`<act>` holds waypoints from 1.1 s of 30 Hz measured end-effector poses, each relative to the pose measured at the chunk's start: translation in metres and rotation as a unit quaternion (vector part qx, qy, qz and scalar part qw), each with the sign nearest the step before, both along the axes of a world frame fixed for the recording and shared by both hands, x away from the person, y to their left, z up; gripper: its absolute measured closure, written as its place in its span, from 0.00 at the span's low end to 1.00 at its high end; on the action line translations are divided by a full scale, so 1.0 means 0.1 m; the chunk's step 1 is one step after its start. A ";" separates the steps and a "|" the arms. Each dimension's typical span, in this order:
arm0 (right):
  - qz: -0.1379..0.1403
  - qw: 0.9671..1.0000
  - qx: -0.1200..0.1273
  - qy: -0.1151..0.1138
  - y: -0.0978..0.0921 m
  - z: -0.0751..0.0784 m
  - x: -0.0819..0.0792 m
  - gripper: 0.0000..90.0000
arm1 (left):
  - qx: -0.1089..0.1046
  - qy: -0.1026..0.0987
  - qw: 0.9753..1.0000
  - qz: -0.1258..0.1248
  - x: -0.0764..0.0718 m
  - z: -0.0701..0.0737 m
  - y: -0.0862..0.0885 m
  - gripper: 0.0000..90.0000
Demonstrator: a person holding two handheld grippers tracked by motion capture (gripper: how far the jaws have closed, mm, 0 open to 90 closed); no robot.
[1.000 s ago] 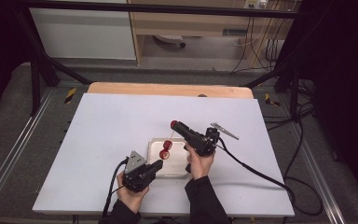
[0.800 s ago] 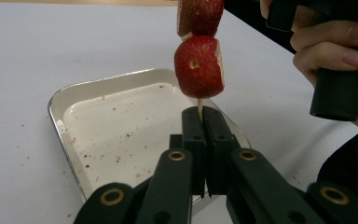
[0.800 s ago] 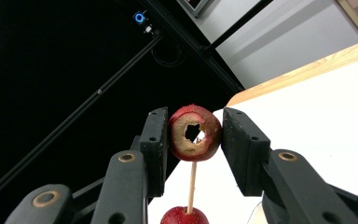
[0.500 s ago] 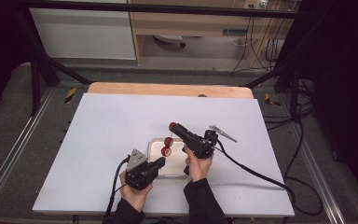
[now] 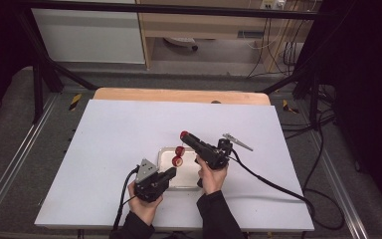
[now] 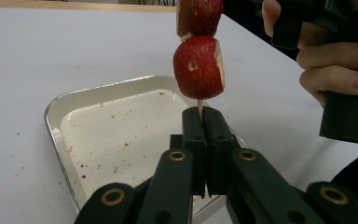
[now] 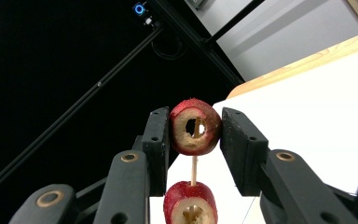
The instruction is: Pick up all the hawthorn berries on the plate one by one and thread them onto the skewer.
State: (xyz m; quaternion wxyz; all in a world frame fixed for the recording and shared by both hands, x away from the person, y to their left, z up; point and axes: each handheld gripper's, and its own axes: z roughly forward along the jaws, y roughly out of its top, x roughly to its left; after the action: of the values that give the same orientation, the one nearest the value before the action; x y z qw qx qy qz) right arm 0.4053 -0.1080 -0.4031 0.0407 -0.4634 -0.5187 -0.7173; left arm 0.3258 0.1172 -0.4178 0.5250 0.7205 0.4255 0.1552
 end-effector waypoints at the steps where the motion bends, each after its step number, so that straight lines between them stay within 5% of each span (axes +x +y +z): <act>1: 0.001 1.000 0.001 0.001 0.00 0.00 0.00 0.72 | 0.002 -0.005 1.000 0.001 -0.01 0.00 0.00 0.99; 8: 0.007 1.000 0.014 0.007 -0.01 0.01 0.02 0.72 | 0.001 -0.013 1.000 0.004 -0.01 0.01 -0.02 0.99; 20: 0.022 1.000 -0.001 0.007 0.04 -0.05 -0.02 0.72 | 0.002 -0.008 1.000 0.002 0.02 -0.01 0.01 0.99; 28: 0.028 0.998 -0.049 -0.009 -0.01 0.00 -0.06 0.60 | 0.006 -0.008 1.000 0.000 0.03 -0.01 0.11 0.99; 33: 0.030 0.993 -0.108 -0.022 -0.09 0.02 -0.08 0.48 | 0.014 -0.002 1.000 -0.007 0.04 -0.03 0.18 0.99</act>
State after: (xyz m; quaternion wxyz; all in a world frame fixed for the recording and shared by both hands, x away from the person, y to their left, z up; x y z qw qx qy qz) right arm 0.3977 -0.1166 -0.4007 0.0006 -0.4331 -0.6073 -0.6660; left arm 0.3294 0.1353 -0.4208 0.5169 0.7303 0.4172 0.1592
